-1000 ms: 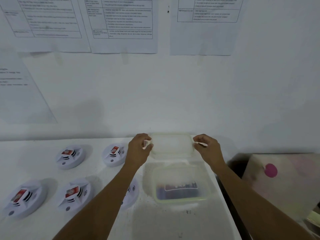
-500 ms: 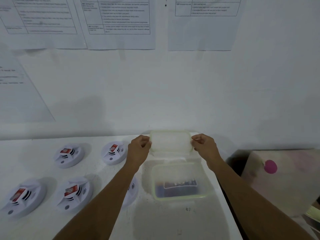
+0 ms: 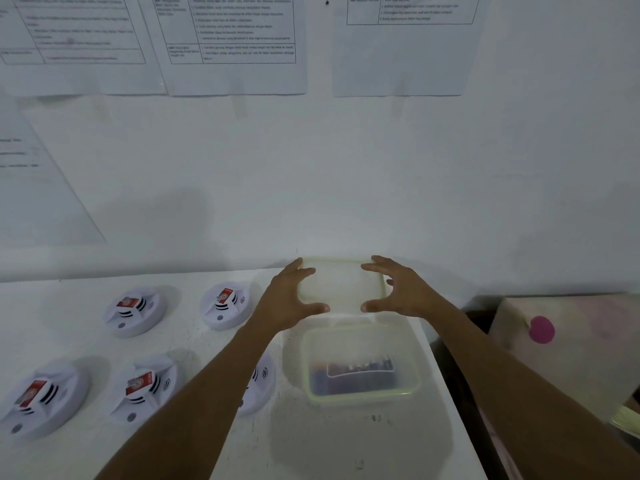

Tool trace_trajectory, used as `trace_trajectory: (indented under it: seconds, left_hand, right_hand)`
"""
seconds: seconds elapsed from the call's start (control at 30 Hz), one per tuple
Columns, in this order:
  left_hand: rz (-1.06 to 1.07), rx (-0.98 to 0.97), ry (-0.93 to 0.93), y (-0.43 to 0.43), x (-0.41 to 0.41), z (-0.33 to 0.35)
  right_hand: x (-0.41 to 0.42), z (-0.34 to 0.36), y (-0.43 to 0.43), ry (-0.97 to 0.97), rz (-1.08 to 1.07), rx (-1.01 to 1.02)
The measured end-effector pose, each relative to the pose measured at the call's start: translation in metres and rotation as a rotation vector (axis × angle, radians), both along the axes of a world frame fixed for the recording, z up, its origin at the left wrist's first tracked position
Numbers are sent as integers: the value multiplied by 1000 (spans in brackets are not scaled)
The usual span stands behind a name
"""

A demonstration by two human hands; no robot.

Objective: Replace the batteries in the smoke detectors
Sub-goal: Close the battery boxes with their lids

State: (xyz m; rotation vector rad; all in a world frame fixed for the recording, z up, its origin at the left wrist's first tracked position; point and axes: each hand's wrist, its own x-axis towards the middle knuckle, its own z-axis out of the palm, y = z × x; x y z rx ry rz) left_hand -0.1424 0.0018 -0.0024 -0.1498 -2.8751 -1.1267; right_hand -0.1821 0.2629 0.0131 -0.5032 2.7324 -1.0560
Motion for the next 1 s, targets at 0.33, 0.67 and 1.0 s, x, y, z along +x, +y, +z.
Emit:
trace_trajectory:
  seconds: [0.33, 0.67, 1.0]
  left_hand:
    - [-28, -154, 18, 0, 3, 2]
    - [-120, -159, 112, -13, -5, -1]
    - [57, 136, 16, 16, 5, 4]
  right_hand:
    - [5, 4, -7, 181, -27, 104]
    - [1, 11, 1, 78, -14, 145]
    - [26, 6, -7, 78, -35, -77]
